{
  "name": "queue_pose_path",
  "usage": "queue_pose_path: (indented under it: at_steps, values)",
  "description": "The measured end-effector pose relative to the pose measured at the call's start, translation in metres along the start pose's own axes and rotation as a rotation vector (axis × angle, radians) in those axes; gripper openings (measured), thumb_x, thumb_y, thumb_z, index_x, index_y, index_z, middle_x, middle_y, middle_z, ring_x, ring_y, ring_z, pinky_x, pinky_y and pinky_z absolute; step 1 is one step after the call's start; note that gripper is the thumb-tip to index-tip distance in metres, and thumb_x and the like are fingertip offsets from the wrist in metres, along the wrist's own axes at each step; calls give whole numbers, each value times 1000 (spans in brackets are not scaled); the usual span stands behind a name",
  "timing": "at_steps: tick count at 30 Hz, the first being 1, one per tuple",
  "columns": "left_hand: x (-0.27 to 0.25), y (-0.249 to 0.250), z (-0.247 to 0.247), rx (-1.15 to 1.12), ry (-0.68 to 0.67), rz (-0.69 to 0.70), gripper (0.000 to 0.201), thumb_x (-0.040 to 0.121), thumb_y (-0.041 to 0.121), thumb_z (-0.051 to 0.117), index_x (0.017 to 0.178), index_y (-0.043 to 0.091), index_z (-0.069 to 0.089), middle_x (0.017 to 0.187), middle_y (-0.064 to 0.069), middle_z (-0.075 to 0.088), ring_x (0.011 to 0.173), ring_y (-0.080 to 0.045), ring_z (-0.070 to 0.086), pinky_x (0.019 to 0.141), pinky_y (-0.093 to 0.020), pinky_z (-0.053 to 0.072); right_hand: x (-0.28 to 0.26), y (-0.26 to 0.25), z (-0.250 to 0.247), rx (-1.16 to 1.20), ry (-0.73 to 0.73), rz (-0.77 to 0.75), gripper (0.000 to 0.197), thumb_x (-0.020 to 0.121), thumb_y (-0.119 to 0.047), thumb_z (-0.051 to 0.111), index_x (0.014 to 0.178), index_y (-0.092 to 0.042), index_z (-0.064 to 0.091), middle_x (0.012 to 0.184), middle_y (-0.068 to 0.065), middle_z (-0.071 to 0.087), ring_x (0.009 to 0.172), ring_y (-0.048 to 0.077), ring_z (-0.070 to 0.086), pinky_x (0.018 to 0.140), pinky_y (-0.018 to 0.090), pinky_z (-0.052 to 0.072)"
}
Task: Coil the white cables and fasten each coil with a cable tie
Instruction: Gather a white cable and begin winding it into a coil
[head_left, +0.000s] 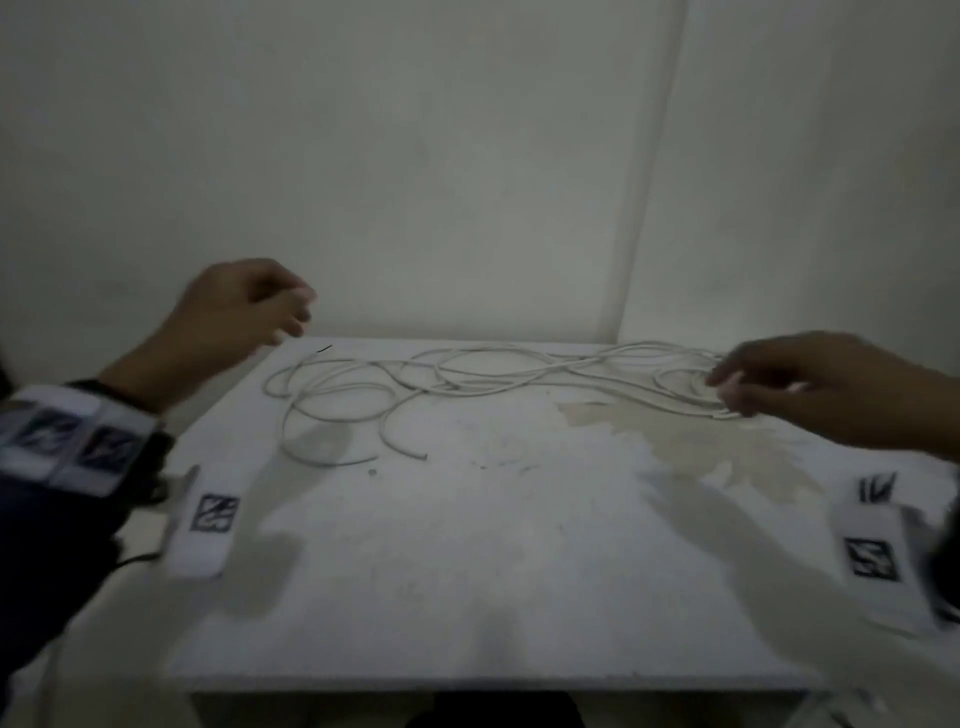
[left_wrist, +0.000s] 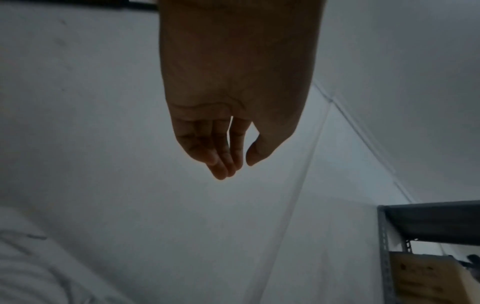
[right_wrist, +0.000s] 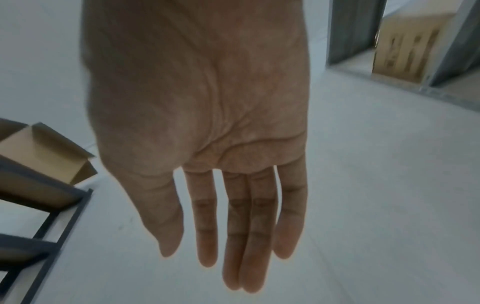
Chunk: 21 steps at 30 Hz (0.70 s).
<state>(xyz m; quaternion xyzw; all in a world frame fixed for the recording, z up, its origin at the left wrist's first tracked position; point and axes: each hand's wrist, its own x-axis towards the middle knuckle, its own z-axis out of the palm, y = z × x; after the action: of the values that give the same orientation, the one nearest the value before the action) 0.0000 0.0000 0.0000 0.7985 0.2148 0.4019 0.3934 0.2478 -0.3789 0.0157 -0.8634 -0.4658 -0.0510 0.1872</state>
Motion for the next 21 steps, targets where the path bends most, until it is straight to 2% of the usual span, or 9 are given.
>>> queue_pose_path:
  at_steps: [2,5,7,10,12,14,16,18,21]
  values:
    - [25,-4,52,22,-103,-72,19,92,6,56,77,16,60,56,6,65,44,3,58,43,-8,42,45,-17,26,-56,-111,-34,5,89,-35,62,89,-34,66,70,-16,68,70,-2,63,66,13,43]
    - [61,-39,110,-49,-178,-265,16,93,7,55,78,12,60,72,-5,61,40,3,56,41,-9,42,110,-18,70,-8,-202,4,7,91,-30,60,87,-27,66,76,-8,70,73,10,63,66,18,43]
    - [70,-56,144,-135,-209,-374,16,93,8,55,79,11,60,74,-7,61,41,1,57,42,-10,42,145,-17,102,-20,-276,5,10,91,-27,60,94,-22,68,91,2,73,78,13,62,66,19,42]
    - [77,-75,185,-282,-266,-527,13,94,9,54,82,8,59,76,-8,61,53,-11,60,48,-15,45,190,-9,139,-61,-332,27,26,93,-28,58,116,-16,63,124,9,62,108,24,60,88,24,41]
    - [81,-91,206,-300,-264,-621,10,92,11,58,86,3,59,74,-11,59,60,-19,57,51,-20,47,214,-7,159,-44,-367,40,34,95,-26,56,127,-15,57,134,9,55,114,26,56,93,29,42]
    - [90,-114,221,-207,-186,-645,28,81,22,66,86,-6,63,66,-13,62,62,-27,60,64,-30,55,235,-8,177,100,-414,72,40,95,-23,57,134,-16,51,139,7,49,100,23,58,78,32,52]
    - [100,-130,228,-20,-137,-586,42,73,33,66,80,-8,68,63,-15,68,67,-29,65,76,-36,57,251,-13,193,209,-476,75,47,93,-21,60,138,-19,47,142,7,46,91,22,57,65,29,52]
    - [108,-136,233,129,-158,-522,39,83,34,64,77,-4,71,54,-7,67,60,-23,63,67,-27,53,262,-19,205,162,-520,0,52,91,-24,63,139,-21,46,141,5,48,97,24,58,72,28,50]
    - [118,-140,240,260,-192,-471,30,83,24,63,68,0,71,36,3,57,50,-14,57,55,-22,45,271,-28,214,32,-537,-152,48,87,-30,67,133,-26,54,134,3,55,115,23,55,90,27,42]
